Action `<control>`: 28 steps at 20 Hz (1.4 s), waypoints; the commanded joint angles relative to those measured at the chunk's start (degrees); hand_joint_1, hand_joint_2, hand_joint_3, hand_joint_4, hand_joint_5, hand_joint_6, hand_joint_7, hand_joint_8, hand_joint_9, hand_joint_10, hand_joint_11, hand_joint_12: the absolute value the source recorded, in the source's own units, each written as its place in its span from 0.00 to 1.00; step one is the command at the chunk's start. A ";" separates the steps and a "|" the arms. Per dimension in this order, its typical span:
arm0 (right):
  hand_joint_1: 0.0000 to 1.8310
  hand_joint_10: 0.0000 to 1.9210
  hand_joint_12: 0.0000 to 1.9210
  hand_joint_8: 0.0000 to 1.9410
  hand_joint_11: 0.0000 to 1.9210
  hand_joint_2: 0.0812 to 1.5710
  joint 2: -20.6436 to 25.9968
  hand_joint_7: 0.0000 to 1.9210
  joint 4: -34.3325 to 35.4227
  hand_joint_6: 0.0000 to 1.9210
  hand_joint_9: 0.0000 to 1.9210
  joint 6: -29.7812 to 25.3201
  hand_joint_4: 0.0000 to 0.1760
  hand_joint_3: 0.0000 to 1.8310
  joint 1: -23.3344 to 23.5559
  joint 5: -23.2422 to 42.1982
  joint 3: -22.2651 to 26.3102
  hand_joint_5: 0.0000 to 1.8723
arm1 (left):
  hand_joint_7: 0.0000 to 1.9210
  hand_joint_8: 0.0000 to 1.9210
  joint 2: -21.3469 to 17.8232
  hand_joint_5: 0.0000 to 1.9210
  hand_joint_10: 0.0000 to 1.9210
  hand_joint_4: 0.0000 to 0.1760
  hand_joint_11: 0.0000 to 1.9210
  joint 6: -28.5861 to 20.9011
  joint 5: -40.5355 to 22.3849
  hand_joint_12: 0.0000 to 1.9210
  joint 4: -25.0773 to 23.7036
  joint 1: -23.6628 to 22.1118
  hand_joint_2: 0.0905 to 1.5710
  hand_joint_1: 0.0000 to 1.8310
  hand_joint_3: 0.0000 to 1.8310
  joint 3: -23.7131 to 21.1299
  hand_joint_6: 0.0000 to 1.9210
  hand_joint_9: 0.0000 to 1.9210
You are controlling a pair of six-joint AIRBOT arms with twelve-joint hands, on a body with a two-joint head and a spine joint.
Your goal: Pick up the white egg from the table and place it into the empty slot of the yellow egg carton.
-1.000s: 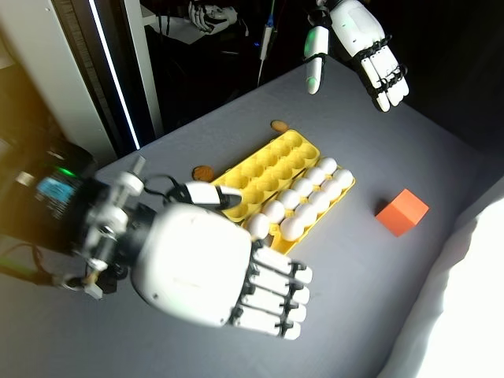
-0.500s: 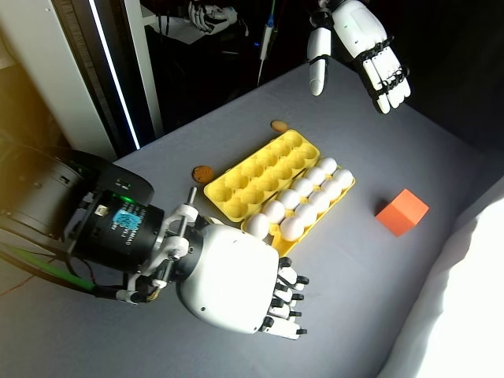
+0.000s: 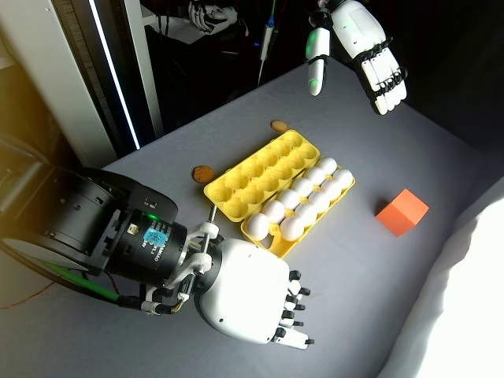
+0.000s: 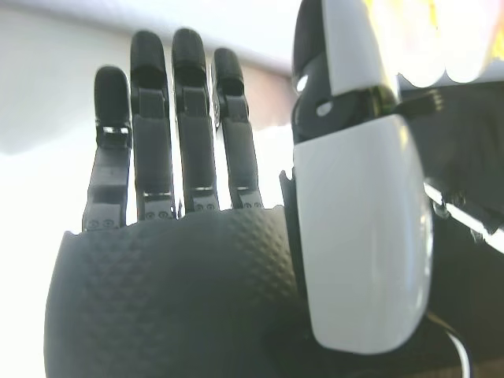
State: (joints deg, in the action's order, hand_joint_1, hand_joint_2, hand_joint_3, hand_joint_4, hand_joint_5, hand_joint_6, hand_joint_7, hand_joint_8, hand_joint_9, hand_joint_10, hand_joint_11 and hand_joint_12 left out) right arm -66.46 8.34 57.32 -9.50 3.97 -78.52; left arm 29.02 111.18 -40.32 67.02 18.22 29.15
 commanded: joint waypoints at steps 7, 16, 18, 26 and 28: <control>0.57 0.02 0.58 0.00 0.00 0.61 -1.56 0.31 0.32 0.00 0.27 1.02 0.00 0.00 -0.63 7.84 -2.12 0.29 | 0.06 0.00 -0.69 0.07 0.00 0.00 0.00 -0.45 -4.26 0.11 -2.96 -0.66 0.70 0.00 0.00 0.28 0.00 0.04; 0.56 0.02 0.61 0.00 0.00 0.60 -3.95 0.33 0.33 0.00 0.29 1.03 0.00 0.00 -2.33 9.32 -4.19 0.30 | 0.08 0.00 -0.64 0.07 0.00 0.00 0.00 -0.82 -4.26 0.14 -3.16 -0.75 0.70 0.00 0.00 0.18 0.00 0.06; 0.56 0.02 0.63 0.01 0.00 0.59 -3.99 0.34 0.33 0.01 0.30 1.03 0.00 0.00 -2.71 9.70 -4.37 0.32 | 0.08 0.00 -0.52 0.07 0.00 0.00 0.00 -0.82 -4.26 0.13 -3.16 -0.75 0.70 0.00 0.00 0.23 0.00 0.06; 0.57 0.02 0.64 0.00 0.00 0.61 -4.40 0.34 0.32 0.00 0.30 1.02 0.00 0.00 -3.25 10.97 -5.81 0.32 | 0.09 0.00 -0.50 0.08 0.00 0.00 0.00 -0.99 -4.28 0.17 -3.16 -0.75 0.70 0.00 0.00 0.27 0.00 0.07; 0.58 0.03 0.64 0.01 0.01 0.62 -4.58 0.36 0.32 0.01 0.32 1.03 0.00 0.00 -3.35 11.22 -6.01 0.34 | 0.10 0.00 -0.50 0.09 0.00 0.00 0.00 -1.14 -4.28 0.18 -3.25 -0.75 0.70 0.00 0.00 0.27 0.00 0.08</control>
State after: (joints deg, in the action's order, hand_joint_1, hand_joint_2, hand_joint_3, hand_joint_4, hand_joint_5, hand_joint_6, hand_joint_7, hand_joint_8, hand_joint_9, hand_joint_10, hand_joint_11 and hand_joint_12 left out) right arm -71.83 8.40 58.41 -13.13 9.17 -84.31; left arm 29.08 110.43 -40.32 66.67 18.20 29.17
